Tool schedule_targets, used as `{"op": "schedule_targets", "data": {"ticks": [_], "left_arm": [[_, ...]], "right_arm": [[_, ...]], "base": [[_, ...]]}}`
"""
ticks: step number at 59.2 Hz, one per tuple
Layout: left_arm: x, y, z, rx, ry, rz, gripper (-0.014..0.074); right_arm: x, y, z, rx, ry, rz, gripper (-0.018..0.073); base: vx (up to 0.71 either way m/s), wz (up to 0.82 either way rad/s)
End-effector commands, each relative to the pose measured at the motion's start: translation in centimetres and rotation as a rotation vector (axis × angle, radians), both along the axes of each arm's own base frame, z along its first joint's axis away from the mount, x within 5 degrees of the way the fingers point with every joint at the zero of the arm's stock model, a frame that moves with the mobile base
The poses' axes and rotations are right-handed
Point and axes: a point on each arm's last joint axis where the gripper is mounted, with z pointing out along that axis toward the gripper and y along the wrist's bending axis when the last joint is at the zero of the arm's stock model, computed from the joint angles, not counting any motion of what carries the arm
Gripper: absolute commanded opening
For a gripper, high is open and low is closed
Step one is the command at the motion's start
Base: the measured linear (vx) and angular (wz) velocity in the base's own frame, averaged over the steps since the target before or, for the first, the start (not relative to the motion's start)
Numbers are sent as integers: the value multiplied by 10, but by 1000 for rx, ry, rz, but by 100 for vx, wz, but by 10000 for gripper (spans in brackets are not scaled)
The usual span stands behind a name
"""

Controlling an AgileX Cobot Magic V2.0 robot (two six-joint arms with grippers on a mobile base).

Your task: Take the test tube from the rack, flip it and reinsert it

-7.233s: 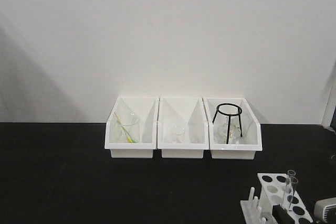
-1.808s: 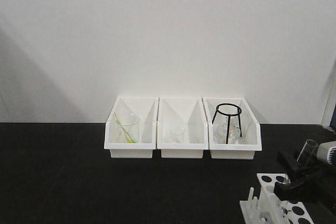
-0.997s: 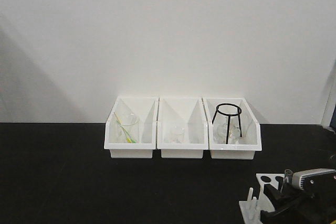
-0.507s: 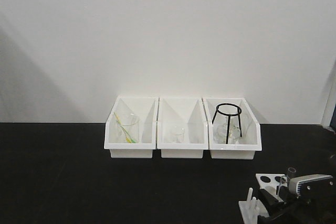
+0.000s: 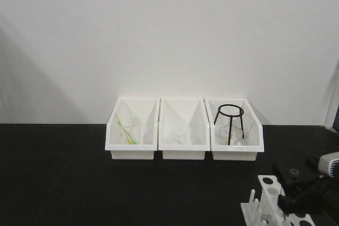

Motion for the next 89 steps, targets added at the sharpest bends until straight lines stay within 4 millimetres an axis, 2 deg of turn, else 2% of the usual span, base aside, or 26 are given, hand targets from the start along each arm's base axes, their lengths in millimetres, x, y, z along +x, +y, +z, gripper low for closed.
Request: {"op": "schedule_targets", "data": {"ticks": [1, 8, 18, 26, 42, 49, 60, 68, 89], "left_arm": [[1, -1, 8, 3, -98, -11, -6], [1, -1, 8, 3, -98, -11, -6], [1, -1, 8, 3, -98, -11, -6], [1, -1, 8, 3, -98, -11, -6], [1, -1, 8, 3, -98, -11, -6], [1, -1, 8, 3, -98, -11, -6], [1, -1, 8, 3, -98, -11, -6], [1, -1, 8, 3, -98, -11, -6], [1, -1, 8, 3, -98, -11, -6]], "right_arm": [[-11, -2, 34, 0, -137, -9, 531], [-31, -4, 56, -17, -179, -32, 531], [-58, -8, 76, -30, -197, -72, 530], [-74, -11, 83, -35, -175, -107, 529], [-88, -13, 93, -30, -217, -119, 529], [-102, -14, 100, 14, -240, -132, 529], [-125, -20, 100, 46, -168, -194, 529], [-133, -20, 103, 56, -183, -203, 529], [-134, -20, 103, 55, -187, -202, 529]], "base": [[0, 0], [0, 0], [0, 0], [0, 0], [0, 0], [0, 0], [0, 0], [0, 0], [0, 0]]}}
